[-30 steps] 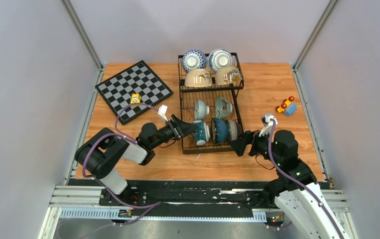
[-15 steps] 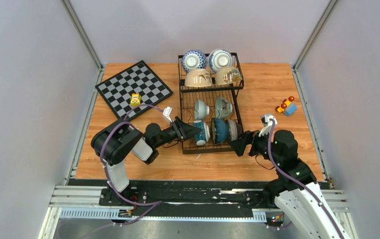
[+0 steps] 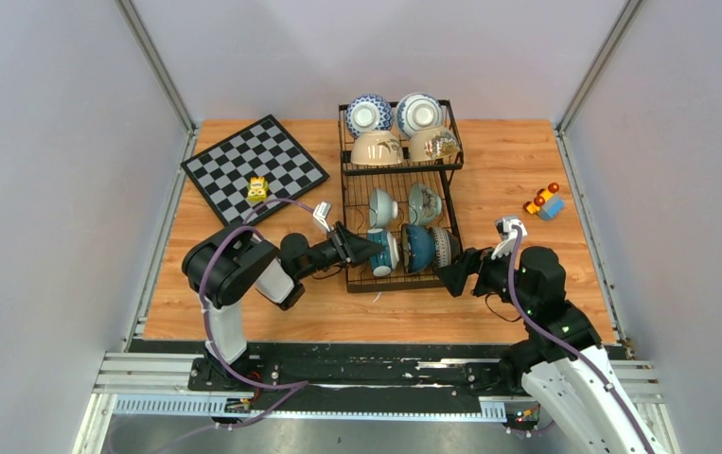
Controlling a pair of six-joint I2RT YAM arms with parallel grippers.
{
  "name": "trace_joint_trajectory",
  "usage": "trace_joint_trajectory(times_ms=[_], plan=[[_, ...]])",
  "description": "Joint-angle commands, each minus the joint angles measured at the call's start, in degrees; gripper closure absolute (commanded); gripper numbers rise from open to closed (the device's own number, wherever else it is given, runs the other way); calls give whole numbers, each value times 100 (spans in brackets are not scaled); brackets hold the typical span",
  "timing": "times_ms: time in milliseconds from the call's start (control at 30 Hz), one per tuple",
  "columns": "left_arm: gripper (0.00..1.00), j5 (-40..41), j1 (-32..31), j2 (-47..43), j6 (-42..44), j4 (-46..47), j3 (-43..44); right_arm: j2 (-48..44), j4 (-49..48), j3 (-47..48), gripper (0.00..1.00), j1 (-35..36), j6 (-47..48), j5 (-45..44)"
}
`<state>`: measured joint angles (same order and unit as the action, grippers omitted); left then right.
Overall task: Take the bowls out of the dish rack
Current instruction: Pick up the bowl from the dish rack.
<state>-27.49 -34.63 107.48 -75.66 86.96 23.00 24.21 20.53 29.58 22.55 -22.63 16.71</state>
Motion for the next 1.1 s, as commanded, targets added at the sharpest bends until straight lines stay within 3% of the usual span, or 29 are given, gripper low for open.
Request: trace_joint_trajectory(times_ms=[0,367,600,900,1067], plan=[[61,-119,-37,104,34,498,154,-24,-24,-75,6,114,104,-51],[68,-134,-131,261,25,509,331,12,3,-85,6,117,111,-139],[77,-154,-134,295,7,506,413,25,3,-93,6,112,127,-168],[99,-176,-138,246,-34,506,555,8,12,-106,6,117,134,-202],[100,-209,-144,124,-72,506,720,-1,12,-109,5,118,138,-216]])
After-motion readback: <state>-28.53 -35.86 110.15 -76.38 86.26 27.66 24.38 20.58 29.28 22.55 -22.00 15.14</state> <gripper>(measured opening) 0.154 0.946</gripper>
